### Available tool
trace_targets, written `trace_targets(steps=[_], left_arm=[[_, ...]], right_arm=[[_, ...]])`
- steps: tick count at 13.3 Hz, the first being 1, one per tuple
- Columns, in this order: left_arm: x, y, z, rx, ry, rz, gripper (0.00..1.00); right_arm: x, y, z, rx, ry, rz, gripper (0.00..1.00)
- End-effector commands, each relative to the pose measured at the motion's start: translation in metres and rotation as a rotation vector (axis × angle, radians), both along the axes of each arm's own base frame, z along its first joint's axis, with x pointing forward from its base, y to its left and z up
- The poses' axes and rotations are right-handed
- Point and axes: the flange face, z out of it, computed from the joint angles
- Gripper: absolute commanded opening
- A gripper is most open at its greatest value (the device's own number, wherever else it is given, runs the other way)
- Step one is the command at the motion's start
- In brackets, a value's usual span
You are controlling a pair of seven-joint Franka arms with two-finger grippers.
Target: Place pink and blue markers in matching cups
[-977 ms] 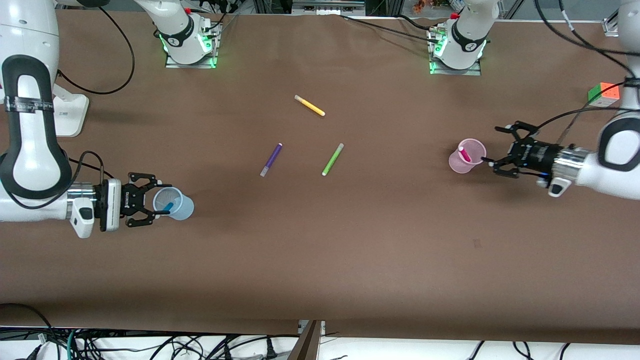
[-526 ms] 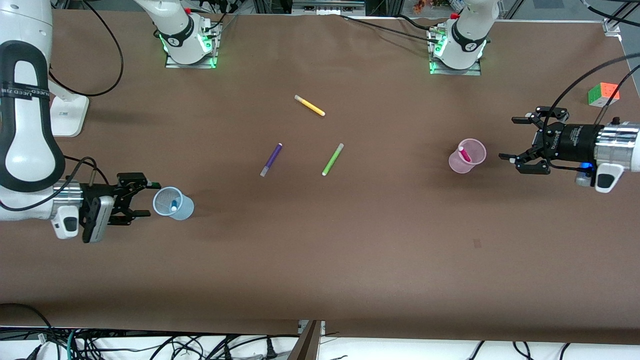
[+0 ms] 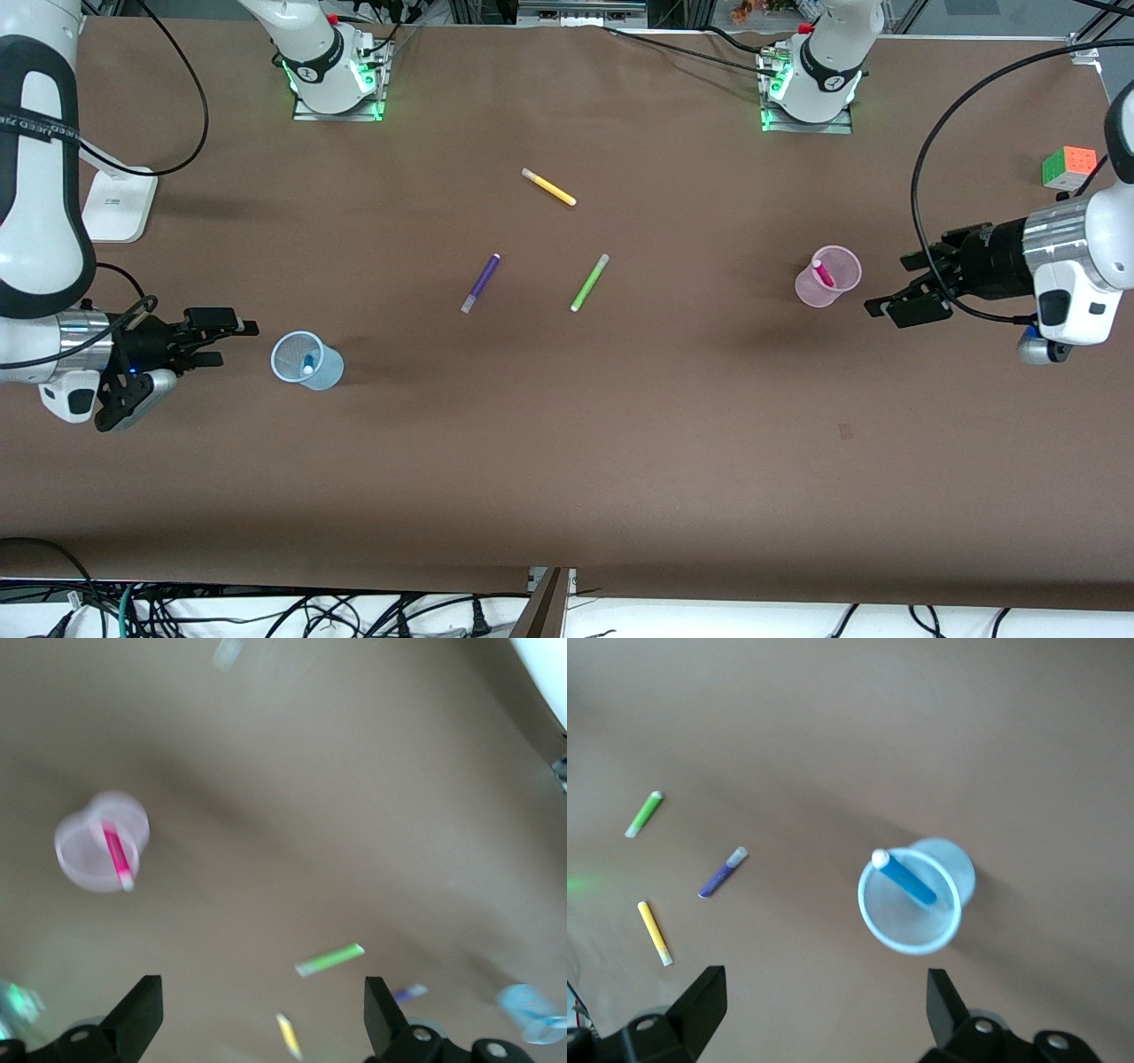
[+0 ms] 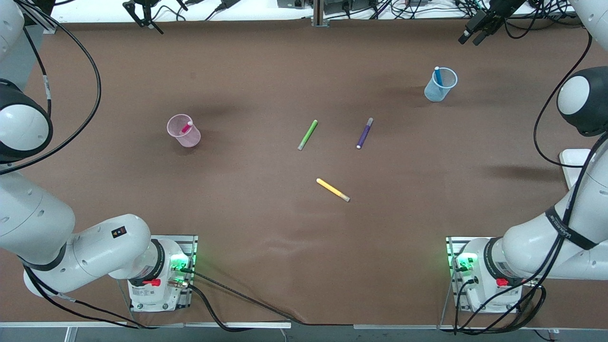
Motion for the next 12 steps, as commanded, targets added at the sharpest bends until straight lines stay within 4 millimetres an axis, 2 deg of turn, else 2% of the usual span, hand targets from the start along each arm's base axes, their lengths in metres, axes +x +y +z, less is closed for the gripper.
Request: trace_targets(steps=[1, 3, 4, 6, 9, 12], left_arm=[[0.0, -0.023, 0.01, 0.187, -0.13, -0.318, 1.0], [-0.006, -0.049, 0.018, 0.209, -0.156, -0.385, 1.0], [-0.007, -0.053, 0.019, 0.206, -0.157, -0.392, 1.0], [-0.015, -0.057, 0.029, 0.216, -0.161, -0.39, 1.0], [-0.015, -0.057, 0.029, 0.215, -0.161, -0.397, 1.0], [-0.016, -0.065, 0.028, 0.211, -0.166, -0.436, 1.0]], right_arm=[[-0.008, 0.019, 0.038, -0.13, 0.053, -0.103, 1.0], [-0.02, 0.026, 0.071, -0.236, 0.022, -0.149, 1.0], [-0.03, 0.03, 0.083, -0.301, 0.018, -0.163, 1.0], [-0.056, 0.037, 0.1, -0.364, 0.035, -0.232, 1.0], [-0.104, 0.044, 0.127, -0.441, 0.028, -0.271, 1.0], [-0.138, 0.038, 0.136, -0.485, -0.053, -0.265, 1.0]])
